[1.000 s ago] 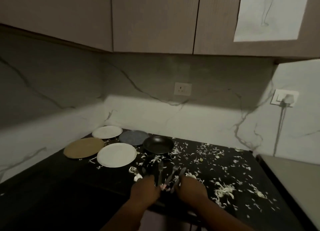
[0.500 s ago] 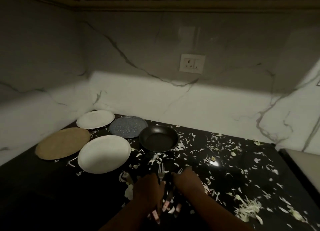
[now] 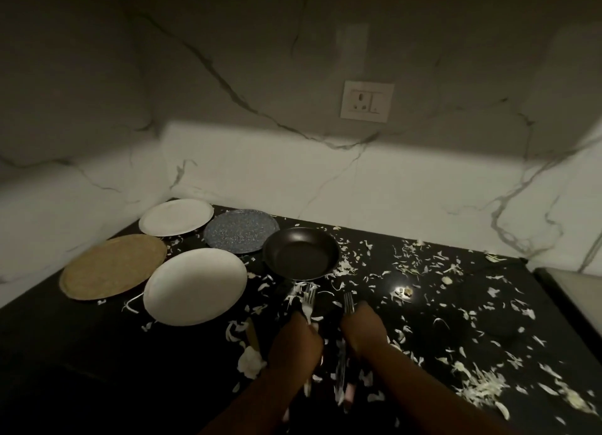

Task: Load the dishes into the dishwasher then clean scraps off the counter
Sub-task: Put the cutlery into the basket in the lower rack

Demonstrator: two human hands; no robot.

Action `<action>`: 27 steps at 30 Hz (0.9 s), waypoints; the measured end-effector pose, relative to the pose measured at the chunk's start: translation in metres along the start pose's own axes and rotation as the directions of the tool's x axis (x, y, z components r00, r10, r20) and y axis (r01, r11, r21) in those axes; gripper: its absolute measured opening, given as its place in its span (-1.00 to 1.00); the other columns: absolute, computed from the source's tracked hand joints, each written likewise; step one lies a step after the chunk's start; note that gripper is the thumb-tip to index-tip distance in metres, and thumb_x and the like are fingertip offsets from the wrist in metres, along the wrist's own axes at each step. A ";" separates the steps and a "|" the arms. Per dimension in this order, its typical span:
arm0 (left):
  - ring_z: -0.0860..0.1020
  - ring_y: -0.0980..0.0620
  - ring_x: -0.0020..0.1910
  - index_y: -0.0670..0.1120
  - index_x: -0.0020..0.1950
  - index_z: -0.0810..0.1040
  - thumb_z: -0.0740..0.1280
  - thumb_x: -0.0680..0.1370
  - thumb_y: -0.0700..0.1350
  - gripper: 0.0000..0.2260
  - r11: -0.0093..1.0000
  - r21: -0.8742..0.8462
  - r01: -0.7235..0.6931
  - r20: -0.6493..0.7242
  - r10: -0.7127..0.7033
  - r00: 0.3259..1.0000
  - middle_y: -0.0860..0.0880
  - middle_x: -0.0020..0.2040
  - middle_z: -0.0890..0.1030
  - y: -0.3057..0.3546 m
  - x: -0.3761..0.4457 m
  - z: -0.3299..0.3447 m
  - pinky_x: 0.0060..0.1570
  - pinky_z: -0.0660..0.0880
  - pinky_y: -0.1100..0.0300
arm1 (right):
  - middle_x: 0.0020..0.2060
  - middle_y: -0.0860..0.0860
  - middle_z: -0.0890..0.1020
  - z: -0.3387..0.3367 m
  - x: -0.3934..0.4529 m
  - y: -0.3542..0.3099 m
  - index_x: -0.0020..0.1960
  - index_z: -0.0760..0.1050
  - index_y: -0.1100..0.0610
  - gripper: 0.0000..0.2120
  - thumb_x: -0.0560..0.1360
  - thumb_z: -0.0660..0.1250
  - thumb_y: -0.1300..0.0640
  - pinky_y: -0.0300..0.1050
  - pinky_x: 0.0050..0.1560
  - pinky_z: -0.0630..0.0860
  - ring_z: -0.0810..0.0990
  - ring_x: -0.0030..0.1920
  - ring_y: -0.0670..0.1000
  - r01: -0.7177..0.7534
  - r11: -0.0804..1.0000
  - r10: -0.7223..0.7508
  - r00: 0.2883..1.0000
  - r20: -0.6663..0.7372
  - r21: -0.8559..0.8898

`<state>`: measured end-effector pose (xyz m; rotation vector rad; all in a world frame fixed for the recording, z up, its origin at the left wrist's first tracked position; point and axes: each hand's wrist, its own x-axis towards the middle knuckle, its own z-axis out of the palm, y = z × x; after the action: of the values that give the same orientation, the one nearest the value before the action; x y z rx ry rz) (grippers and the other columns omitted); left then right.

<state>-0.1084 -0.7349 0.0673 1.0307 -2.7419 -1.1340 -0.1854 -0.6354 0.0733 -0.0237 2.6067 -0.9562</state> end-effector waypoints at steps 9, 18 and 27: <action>0.53 0.08 -0.41 -0.14 -0.02 0.57 0.27 0.60 -0.08 -0.84 0.748 -0.659 -0.077 0.124 0.209 0.970 -0.06 -0.35 0.59 0.051 -0.061 0.006 -0.41 0.40 0.28 | -0.18 0.22 0.61 -0.075 -0.061 0.048 0.10 0.51 0.32 -0.78 0.60 0.22 0.18 -0.16 -0.55 0.51 0.61 -0.30 0.15 -0.247 0.299 0.179 0.963 0.200 0.922; 0.45 0.09 -0.47 -0.12 -0.10 0.60 0.32 0.56 -0.12 -0.89 0.754 -0.645 -0.124 0.339 0.428 0.838 -0.04 -0.37 0.54 0.110 -0.172 0.073 -0.54 0.33 0.31 | -0.29 0.11 0.59 -0.150 -0.132 0.174 -0.07 0.50 0.22 -0.88 0.54 0.21 0.35 -0.23 -0.45 0.50 0.57 -0.31 0.04 -0.143 0.101 0.200 0.972 0.121 0.985; 0.38 0.11 -0.60 -0.09 -0.22 0.58 0.24 0.61 -0.13 -0.76 0.795 -0.548 -0.260 0.491 0.557 0.670 -0.06 -0.39 0.56 0.177 -0.301 0.181 -0.59 0.27 0.32 | -0.31 0.07 0.63 -0.205 -0.230 0.333 -0.03 0.56 0.21 -0.85 0.57 0.27 0.15 -0.22 -0.38 0.54 0.58 -0.35 0.01 0.000 0.090 0.328 0.944 -0.029 0.996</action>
<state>-0.0168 -0.3556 0.1159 -0.1070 -2.6511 -2.1489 -0.0045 -0.2196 0.0850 0.7870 1.4209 -2.5424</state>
